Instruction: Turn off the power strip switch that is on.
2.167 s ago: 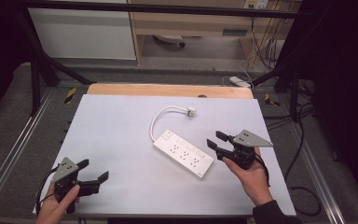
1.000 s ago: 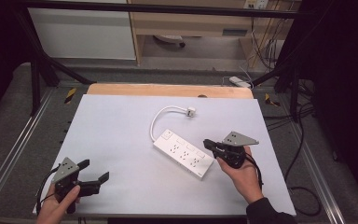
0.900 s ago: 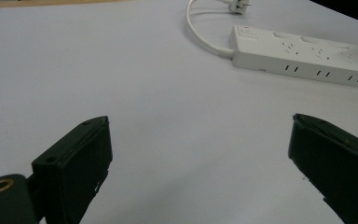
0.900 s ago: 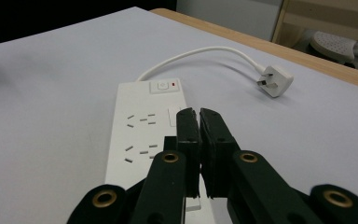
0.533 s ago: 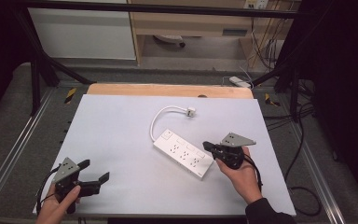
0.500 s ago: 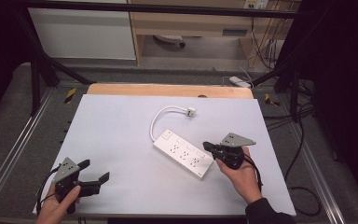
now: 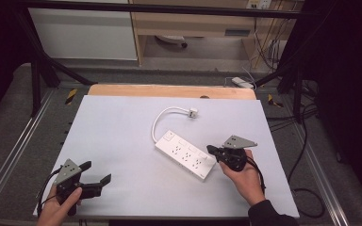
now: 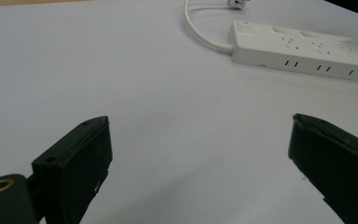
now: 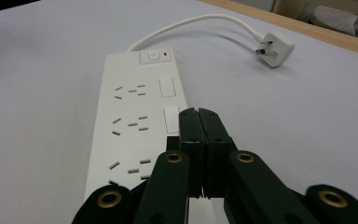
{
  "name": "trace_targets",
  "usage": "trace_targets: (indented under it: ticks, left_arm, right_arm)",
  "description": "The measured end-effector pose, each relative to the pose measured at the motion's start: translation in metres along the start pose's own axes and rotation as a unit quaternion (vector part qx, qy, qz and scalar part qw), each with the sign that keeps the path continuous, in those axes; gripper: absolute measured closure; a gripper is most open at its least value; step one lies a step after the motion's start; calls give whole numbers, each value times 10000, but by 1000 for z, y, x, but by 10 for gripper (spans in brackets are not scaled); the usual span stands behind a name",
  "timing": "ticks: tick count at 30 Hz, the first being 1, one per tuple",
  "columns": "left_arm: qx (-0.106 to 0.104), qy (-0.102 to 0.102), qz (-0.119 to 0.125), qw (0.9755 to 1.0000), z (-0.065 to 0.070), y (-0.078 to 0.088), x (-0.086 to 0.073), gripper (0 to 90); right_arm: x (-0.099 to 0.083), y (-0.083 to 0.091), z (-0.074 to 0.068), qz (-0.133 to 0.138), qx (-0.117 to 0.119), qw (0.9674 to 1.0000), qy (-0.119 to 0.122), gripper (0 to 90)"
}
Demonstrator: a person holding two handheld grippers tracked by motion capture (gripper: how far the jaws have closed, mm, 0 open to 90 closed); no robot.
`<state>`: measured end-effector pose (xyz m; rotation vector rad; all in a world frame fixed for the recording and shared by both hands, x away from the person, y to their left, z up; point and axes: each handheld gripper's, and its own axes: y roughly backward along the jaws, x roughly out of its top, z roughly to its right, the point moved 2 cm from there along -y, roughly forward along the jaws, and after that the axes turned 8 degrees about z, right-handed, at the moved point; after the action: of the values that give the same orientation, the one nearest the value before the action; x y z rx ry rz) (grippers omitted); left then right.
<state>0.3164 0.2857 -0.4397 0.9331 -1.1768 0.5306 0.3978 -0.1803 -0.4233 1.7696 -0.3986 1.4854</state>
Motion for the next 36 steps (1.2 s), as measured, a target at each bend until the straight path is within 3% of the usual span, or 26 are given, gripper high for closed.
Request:
trace_targets:
  ticks: [36]
  left_arm:
    - [-20,-96,-110,9999,1,-2,-2,61]
  right_arm:
    - [-10,2,5,-308,-129,9994,-24,892]
